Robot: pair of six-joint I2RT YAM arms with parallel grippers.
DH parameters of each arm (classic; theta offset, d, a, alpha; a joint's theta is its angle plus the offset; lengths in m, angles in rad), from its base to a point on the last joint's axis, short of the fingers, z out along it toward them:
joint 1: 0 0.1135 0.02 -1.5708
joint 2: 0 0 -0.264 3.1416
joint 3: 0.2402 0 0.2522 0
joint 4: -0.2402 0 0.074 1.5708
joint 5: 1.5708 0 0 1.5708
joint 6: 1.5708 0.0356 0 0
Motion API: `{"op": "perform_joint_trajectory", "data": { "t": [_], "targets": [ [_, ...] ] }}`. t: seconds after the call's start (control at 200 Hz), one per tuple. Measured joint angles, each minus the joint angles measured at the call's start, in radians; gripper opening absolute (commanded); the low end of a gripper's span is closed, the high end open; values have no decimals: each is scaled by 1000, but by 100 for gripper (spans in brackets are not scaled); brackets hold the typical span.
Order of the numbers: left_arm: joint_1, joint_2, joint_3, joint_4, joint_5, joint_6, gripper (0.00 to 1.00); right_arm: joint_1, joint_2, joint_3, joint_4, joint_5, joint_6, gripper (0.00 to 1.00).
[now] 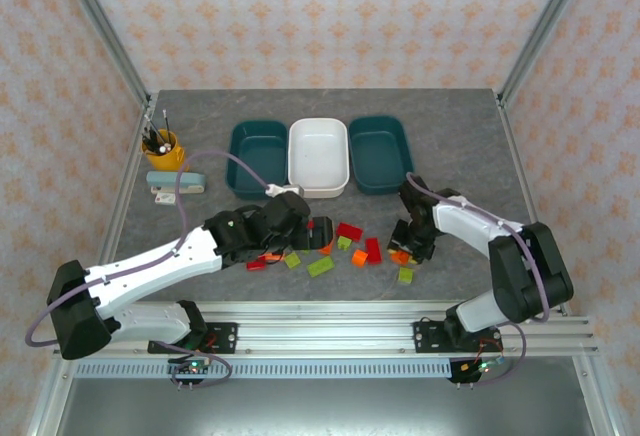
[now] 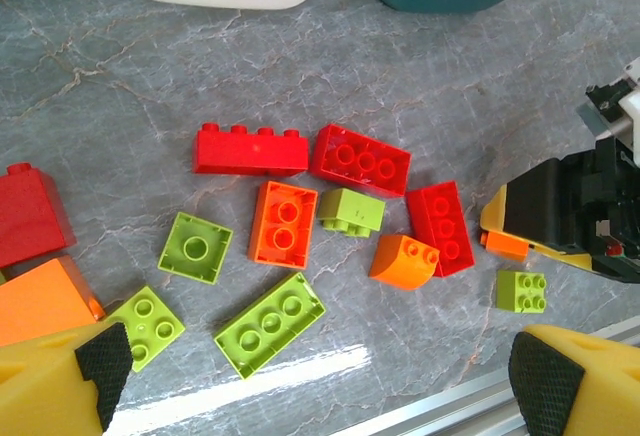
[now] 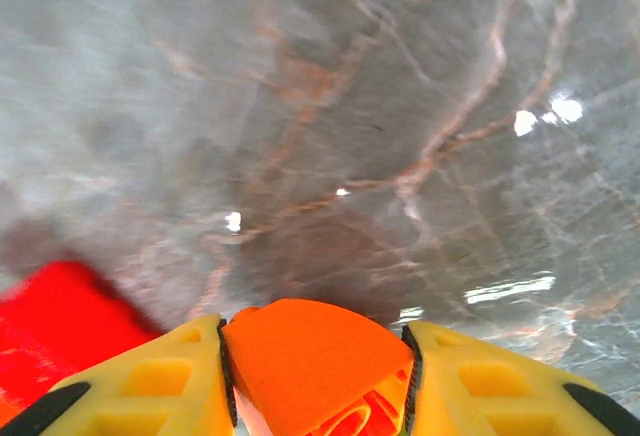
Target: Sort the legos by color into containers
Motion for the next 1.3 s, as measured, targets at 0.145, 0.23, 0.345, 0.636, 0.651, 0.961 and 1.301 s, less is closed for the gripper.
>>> {"op": "perform_joint_trajectory", "data": {
  "t": [0.145, 0.23, 0.345, 0.636, 0.651, 0.961, 1.301],
  "targets": [
    [51, 37, 94, 2, 17, 1, 100, 0, -16, 178, -44, 39, -1, 39],
    [117, 51, 145, 8, 39, 3, 100, -5, 0, 312, -55, 58, -9, 39],
    [210, 87, 212, 23, 80, 5, 100, -32, 103, 507, -53, 71, -22, 38],
    [359, 248, 375, 40, 165, 30, 100, -95, 588, 914, -40, 84, -65, 38],
    [362, 253, 381, 42, 166, 30, 100, -98, 610, 930, -39, 84, -66, 38],
    [399, 363, 489, 69, 240, 34, 100, -109, 868, 1188, -114, 84, -95, 43],
    [399, 405, 534, 57, 286, 37, 99, -107, 874, 1218, -162, 92, -110, 64]
  ]
}}
